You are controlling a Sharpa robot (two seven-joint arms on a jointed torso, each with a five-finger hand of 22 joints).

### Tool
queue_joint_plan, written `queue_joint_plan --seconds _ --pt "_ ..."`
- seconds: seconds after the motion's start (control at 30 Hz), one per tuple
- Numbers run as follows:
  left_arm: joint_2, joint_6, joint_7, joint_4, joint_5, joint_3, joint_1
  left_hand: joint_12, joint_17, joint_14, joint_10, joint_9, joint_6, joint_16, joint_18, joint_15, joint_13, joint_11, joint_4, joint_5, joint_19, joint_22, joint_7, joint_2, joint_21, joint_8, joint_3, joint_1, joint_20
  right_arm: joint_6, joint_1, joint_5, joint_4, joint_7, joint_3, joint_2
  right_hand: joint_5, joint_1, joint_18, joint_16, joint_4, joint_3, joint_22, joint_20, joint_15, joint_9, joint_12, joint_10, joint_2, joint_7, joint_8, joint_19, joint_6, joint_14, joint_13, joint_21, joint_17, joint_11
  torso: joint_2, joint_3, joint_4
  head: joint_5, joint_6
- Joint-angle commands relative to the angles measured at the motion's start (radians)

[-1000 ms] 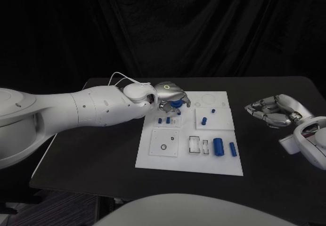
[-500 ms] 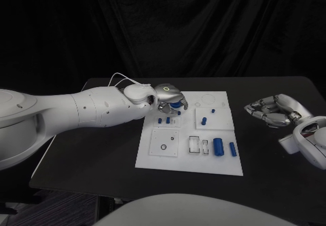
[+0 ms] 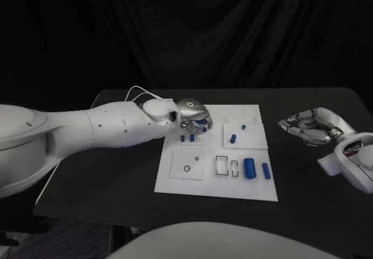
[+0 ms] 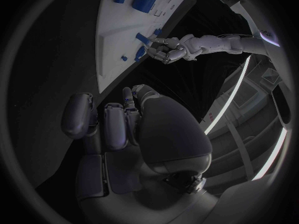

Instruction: Assemble the parts on the task board

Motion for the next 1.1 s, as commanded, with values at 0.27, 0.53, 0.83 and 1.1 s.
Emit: queue_joint_plan --seconds 0.27,0.53,0.83,1.1 --pt "0.018 0.009 0.005 -0.025 -0.004 0.001 -0.016 0.011 0.0 0.005 0.029 -0.005 0.037 0.004 0.005 -0.008 0.002 -0.007 -0.005 0.011 0.009 0.146 0.008 0.012 0.003 0.01 0.015 0.003 -0.002 -0.002 -0.003 -0.005 0.0 0.0 0.001 0.001 0.009 0.0 0.014 -0.001 -0.002 0.003 0.117 -0.001 0.0 0.002 -0.002 -0.005 -0.004 -0.003 0.0 -0.003 0.006 0.029 0.001 -0.002 0.022 -0.002 0.0 0.0 -0.0001 -0.002 0.0" --pt "0.026 -0.002 0.007 -0.035 -0.004 0.001 -0.021 0.015 -0.003 0.004 0.053 -0.01 0.055 0.003 0.005 -0.016 0.004 -0.019 -0.012 0.011 0.01 0.147 0.029 0.024 0.003 0.012 0.03 0.012 -0.005 -0.001 -0.003 -0.005 0.0 -0.001 0.001 0.001 0.009 0.0 0.014 -0.001 -0.002 0.003 0.117 -0.001 0.0 0.002 -0.002 -0.005 -0.004 -0.003 0.0 -0.003 0.006 0.029 0.001 -0.002 0.022 -0.002 0.0 -0.0005 -0.0001 -0.002 0.0" --pt "0.025 -0.035 0.009 -0.036 -0.004 0.001 -0.023 0.018 -0.001 0.007 0.089 -0.012 0.079 0.005 0.002 -0.026 0.003 -0.031 -0.022 0.011 0.017 0.151 0.04 0.036 0.015 0.018 0.044 0.02 -0.009 0.001 -0.003 -0.005 0.0 -0.004 0.001 0.001 0.009 0.0 0.014 -0.001 -0.002 0.003 0.117 -0.001 0.0 0.002 -0.002 -0.005 -0.004 -0.003 0.0 -0.003 0.006 0.029 0.001 -0.002 0.022 -0.002 0.0 0.0 0.0 -0.002 0.0" --pt "0.012 -0.09 0.011 -0.026 -0.004 0.001 -0.023 0.018 0.001 0.013 0.141 -0.012 0.113 0.007 -0.002 -0.03 -0.001 -0.035 -0.038 0.011 0.027 0.156 0.043 0.041 0.032 0.027 0.055 0.031 -0.012 0.002 -0.003 -0.005 0.0 -0.004 0.001 0.002 0.011 0.001 0.014 -0.003 -0.003 0.005 0.117 -0.001 0.0 0.002 -0.003 -0.005 -0.004 -0.003 -0.001 -0.003 0.005 0.028 0.0 -0.003 0.02 -0.002 0.0 0.0001 0.0004 -0.006 0.0"
